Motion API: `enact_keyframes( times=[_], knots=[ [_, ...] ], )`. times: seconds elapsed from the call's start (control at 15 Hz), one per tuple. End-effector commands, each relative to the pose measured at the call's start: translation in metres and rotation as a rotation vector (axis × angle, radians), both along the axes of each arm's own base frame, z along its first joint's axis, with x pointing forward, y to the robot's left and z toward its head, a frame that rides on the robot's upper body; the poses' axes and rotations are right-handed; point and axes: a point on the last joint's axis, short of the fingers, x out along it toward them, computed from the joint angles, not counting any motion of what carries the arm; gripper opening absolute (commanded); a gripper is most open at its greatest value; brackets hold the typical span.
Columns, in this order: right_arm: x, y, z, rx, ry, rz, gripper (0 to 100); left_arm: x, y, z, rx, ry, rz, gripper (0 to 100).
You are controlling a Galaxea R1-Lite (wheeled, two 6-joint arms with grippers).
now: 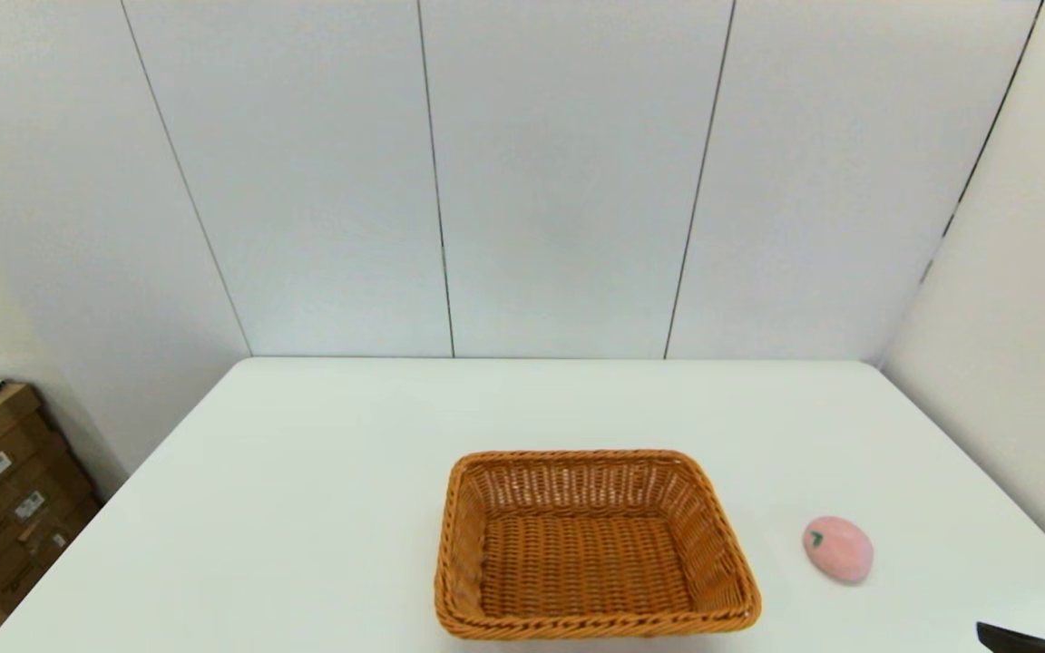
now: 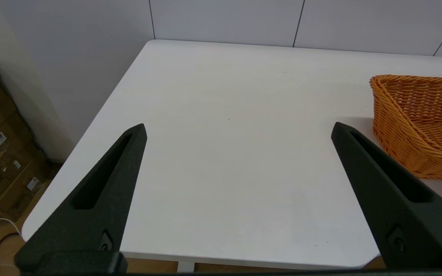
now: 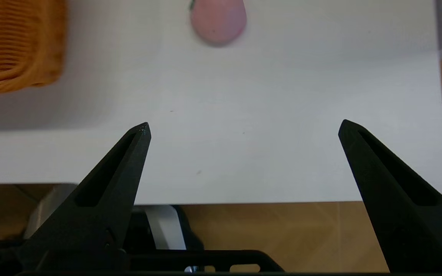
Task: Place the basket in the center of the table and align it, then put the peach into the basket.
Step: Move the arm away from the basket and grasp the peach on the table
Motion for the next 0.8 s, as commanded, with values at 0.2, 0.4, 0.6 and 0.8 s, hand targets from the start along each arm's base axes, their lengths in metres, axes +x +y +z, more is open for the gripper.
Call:
enact_keyframes(
  times=[0.2, 0.4, 0.6, 0.8],
  knots=[
    [0.138, 0.012, -0.087, -0.105, 0.252, -0.008, 100, 0.000, 0.000, 0.000, -0.001, 0.000, 0.000, 100],
    [0.144, 0.013, -0.090, -0.088, 0.242, -0.009, 100, 0.000, 0.000, 0.000, -0.001, 0.000, 0.000, 100],
    [0.145, 0.014, -0.089, -0.074, 0.235, -0.008, 100, 0.000, 0.000, 0.000, -0.001, 0.000, 0.000, 100],
    [0.145, 0.014, -0.089, -0.072, 0.236, -0.010, 100, 0.000, 0.000, 0.000, -0.001, 0.000, 0.000, 100]
  ],
)
